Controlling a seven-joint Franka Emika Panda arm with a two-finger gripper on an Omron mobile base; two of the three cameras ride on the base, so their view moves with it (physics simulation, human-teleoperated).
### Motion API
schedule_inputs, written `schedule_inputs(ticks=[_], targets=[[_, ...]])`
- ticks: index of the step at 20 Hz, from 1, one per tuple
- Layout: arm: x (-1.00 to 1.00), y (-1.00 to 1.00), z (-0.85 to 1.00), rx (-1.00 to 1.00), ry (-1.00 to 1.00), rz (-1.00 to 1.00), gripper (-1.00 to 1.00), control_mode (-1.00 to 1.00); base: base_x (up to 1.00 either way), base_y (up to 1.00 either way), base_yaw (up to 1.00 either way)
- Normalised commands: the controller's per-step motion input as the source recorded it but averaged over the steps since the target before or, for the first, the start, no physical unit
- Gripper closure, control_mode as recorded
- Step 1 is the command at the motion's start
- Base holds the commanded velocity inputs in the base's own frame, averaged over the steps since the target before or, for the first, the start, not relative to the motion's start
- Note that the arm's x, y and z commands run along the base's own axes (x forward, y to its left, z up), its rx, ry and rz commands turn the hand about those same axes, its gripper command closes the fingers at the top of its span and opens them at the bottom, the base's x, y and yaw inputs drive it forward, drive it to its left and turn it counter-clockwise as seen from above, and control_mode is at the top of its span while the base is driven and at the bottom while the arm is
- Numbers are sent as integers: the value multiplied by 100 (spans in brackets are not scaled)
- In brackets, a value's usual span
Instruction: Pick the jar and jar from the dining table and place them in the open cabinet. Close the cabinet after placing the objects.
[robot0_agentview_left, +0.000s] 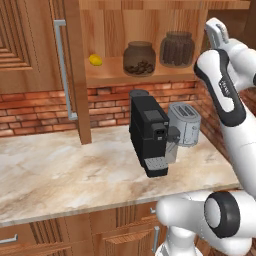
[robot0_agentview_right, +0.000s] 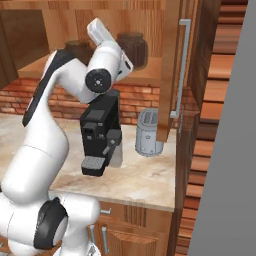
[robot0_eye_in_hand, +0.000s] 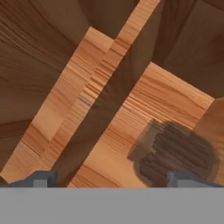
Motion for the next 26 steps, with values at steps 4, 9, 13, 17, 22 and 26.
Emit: schedule_inputs(ticks=[4,9,13,17,22,26], targets=[[-100,46,0,-18,0,-10,-100,-100,0,0,0],[-100,40,-1,-24,-7,-18,-100,-100,0,0,0],[-99,36,24,-15,0,-20,-100,-100,0,0,0],[-100,28,31,-13,0,-20,-100,-100,0,0,0],[-100,15,11,-13,0,-18,-100,-100,0,0,0],[-100,28,12,-15,0,-12,-100,-100,0,0,0]])
